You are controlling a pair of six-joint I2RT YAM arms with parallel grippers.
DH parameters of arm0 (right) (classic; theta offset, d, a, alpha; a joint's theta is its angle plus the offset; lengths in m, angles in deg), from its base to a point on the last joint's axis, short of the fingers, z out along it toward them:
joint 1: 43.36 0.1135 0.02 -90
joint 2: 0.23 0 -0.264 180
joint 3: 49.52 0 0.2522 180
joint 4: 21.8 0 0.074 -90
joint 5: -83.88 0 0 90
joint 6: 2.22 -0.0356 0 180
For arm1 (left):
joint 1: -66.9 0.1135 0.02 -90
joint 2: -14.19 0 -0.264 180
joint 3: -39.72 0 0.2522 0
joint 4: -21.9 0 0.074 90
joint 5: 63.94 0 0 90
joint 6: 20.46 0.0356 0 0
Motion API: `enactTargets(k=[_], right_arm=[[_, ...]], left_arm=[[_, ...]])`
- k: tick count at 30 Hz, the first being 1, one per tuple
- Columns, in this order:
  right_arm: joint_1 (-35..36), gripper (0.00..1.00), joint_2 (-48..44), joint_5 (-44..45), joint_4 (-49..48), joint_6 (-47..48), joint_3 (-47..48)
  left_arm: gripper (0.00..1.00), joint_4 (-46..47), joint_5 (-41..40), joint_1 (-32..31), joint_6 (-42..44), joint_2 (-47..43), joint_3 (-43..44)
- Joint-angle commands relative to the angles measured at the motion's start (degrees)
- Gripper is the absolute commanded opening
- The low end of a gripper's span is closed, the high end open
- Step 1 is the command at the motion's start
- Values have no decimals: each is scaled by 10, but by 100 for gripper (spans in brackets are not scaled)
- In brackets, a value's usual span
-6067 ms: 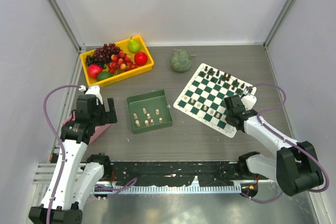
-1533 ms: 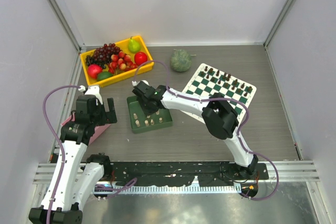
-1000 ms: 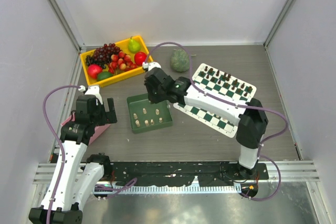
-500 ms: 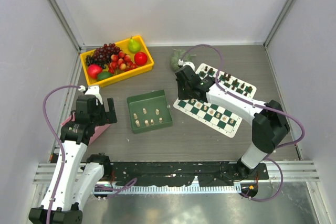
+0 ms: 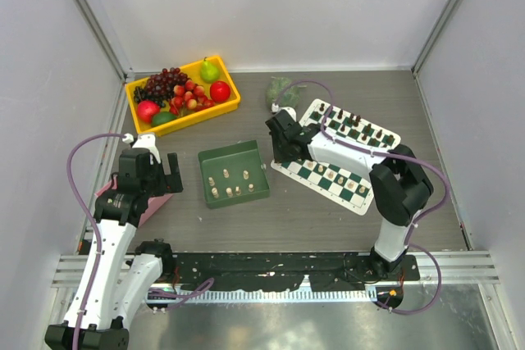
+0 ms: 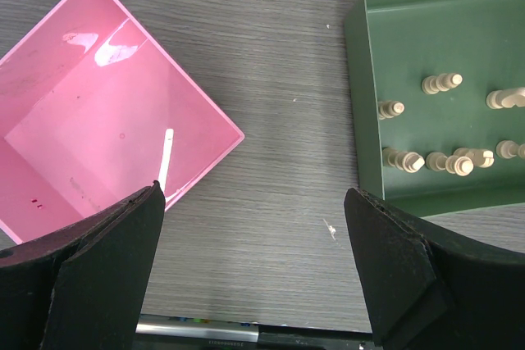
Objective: Set up the chess pieces on the board
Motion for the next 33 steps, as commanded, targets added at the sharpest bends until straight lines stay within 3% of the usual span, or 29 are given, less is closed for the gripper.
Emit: enactTargets(k=[1,33], right_arm=[[1,15,6,42,-7,-15,19],[-32,15,67,35,-55,3,8]], left_arm=[[99,8,-3,2,4,-2,19],[99,8,-4,2,4,-2,18]])
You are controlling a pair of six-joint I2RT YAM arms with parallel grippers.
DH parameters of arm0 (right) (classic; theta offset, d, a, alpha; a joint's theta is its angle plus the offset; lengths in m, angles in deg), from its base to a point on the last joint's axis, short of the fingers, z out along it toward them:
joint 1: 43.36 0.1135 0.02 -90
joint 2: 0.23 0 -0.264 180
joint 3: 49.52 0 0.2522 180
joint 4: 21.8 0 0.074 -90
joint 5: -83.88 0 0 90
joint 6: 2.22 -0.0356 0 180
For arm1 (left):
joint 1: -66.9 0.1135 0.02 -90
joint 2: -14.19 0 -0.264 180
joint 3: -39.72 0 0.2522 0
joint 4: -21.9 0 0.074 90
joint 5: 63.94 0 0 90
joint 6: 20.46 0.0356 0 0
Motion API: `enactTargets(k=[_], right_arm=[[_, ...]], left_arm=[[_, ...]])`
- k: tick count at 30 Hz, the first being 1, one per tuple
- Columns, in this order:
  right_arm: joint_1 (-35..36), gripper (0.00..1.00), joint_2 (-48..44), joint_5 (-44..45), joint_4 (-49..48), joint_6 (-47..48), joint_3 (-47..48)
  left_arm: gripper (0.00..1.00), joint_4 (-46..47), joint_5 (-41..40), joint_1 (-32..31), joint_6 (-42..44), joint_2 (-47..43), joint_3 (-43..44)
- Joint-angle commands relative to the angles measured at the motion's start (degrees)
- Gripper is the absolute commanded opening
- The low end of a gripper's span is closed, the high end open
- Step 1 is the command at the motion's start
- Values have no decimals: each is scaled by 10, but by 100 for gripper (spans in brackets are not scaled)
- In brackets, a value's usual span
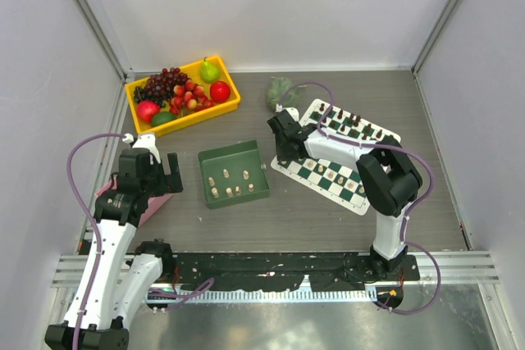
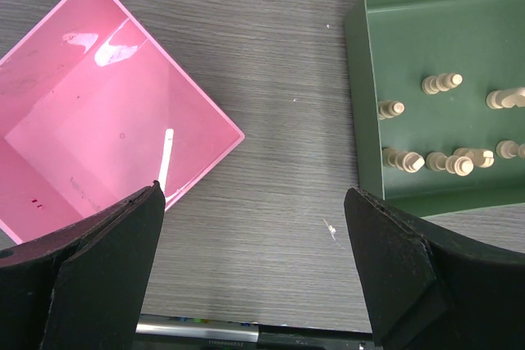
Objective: Set up the chess pieces on the board
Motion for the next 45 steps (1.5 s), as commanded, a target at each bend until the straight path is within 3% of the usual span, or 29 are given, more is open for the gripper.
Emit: enactTargets(k=[1,4,6,10,17,27,37,45], right_arm=[[-3,16,5,7,-19,3,6],[-3,21,-4,3,-25,4,-4],[-3,31,-21,-5,-33,1,-15],[-2,40,-43,-11,-39,4,-22],[2,48,-89,-10,-17,24,0],[46,51,-110,-58,-3,34,53],[118,52,-15,-97,19,58,138],[123,51,45,-102,69,68,179]], left_arm=[[99,8,-4,3,4,-1,19],[99,7,-5,2,3,-1,18],[99,8,-4,3,3,-1,18],[99,9,-4,2,4,0,18],[99,8,-4,3,4,-1,18],[99,9,-1,3,3,0,19],[99,7,-2,2,3,-2,18],[99,9,-3,3,4,-1,18]])
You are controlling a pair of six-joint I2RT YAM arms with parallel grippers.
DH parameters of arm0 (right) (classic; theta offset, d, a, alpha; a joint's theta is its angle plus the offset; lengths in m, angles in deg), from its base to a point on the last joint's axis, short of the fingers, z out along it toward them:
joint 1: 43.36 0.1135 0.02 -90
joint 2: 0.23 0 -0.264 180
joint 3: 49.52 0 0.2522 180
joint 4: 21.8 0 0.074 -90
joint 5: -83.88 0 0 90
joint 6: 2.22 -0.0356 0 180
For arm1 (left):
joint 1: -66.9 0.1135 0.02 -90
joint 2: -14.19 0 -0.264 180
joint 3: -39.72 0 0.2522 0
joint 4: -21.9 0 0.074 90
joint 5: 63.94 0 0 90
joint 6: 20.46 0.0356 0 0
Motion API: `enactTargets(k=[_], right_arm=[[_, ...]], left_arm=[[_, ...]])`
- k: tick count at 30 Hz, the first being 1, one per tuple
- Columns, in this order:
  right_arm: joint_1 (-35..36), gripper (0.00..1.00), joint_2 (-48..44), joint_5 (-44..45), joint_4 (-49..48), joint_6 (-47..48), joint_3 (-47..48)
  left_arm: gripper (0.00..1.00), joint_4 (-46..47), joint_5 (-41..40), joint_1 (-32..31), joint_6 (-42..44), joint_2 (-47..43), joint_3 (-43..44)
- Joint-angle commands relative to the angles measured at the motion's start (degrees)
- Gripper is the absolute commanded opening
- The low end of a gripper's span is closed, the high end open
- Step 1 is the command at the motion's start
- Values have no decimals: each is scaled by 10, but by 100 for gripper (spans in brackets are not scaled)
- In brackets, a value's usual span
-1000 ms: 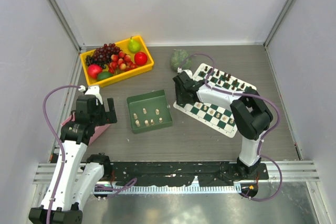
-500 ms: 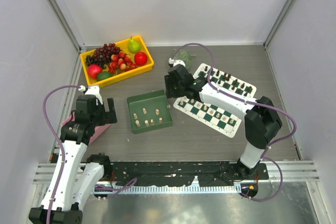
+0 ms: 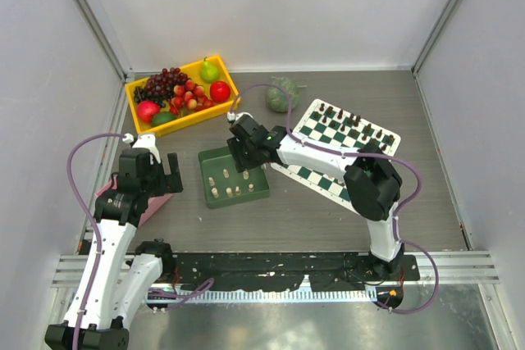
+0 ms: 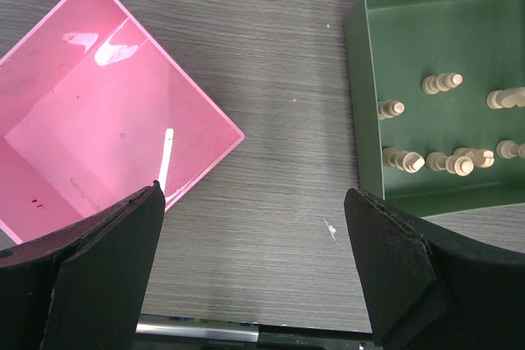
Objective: Set up the chess pieces on the board
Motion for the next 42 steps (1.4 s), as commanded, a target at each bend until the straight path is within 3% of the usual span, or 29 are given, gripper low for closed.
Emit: enactTargets(k=[1,9,42], right_arm=[[-3,51,11,-15,24,17,28],[-4,50,44,-28,44,29,44],[-3,28,85,-29,57,47,68]], left_arm=[[99,8,-2,2,3,-2,18],[99,8,-2,3,3,-3,18],[99,8,-3,2,3,1,18]])
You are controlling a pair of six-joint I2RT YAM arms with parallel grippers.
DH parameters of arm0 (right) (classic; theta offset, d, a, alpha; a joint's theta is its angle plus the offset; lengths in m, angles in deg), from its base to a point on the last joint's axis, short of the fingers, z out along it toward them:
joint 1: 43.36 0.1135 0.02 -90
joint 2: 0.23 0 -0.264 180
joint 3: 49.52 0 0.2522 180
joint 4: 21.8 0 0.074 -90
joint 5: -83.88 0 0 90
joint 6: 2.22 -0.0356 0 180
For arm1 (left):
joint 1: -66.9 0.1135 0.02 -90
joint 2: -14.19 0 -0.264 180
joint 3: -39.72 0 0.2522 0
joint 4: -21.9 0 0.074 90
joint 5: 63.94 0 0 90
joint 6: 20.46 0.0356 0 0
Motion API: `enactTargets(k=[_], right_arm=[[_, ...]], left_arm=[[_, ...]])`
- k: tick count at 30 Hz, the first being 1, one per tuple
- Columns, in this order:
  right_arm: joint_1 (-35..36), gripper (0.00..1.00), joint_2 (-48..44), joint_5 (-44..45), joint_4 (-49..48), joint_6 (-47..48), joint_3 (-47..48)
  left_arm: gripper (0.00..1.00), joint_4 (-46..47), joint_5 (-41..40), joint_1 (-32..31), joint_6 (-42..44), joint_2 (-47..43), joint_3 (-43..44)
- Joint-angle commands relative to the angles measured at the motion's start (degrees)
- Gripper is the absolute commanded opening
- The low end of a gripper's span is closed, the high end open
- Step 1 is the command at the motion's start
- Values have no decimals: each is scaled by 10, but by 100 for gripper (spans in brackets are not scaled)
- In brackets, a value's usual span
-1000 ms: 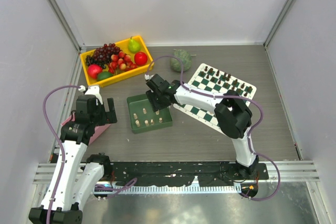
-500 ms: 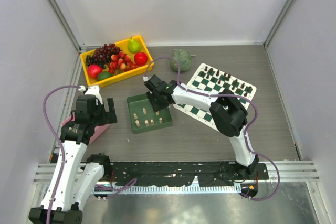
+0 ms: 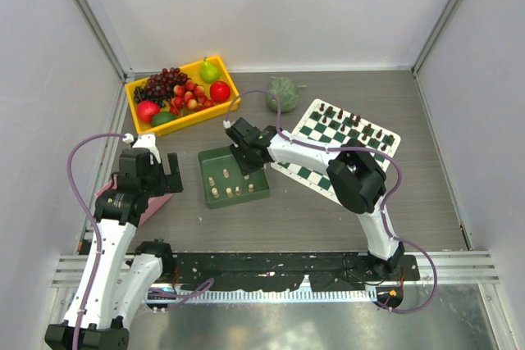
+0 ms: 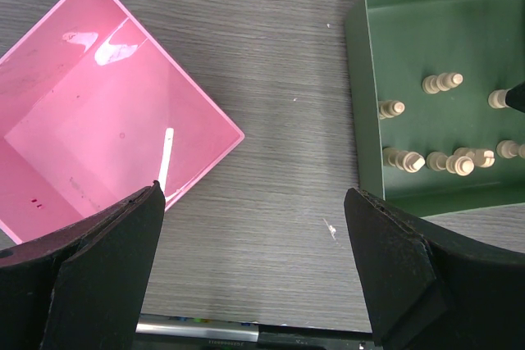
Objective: Set up the chess pieces on the board
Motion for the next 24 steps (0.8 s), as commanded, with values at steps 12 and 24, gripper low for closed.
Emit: enactTargets(k=[12,24], right_arm=[[2,15,-15,10,3,6,22],[2,9,-100,37,-72,-13,-48]], left_arm=[[99,7,-5,2,3,-2,18],[99,8,-5,2,3,-2,18]])
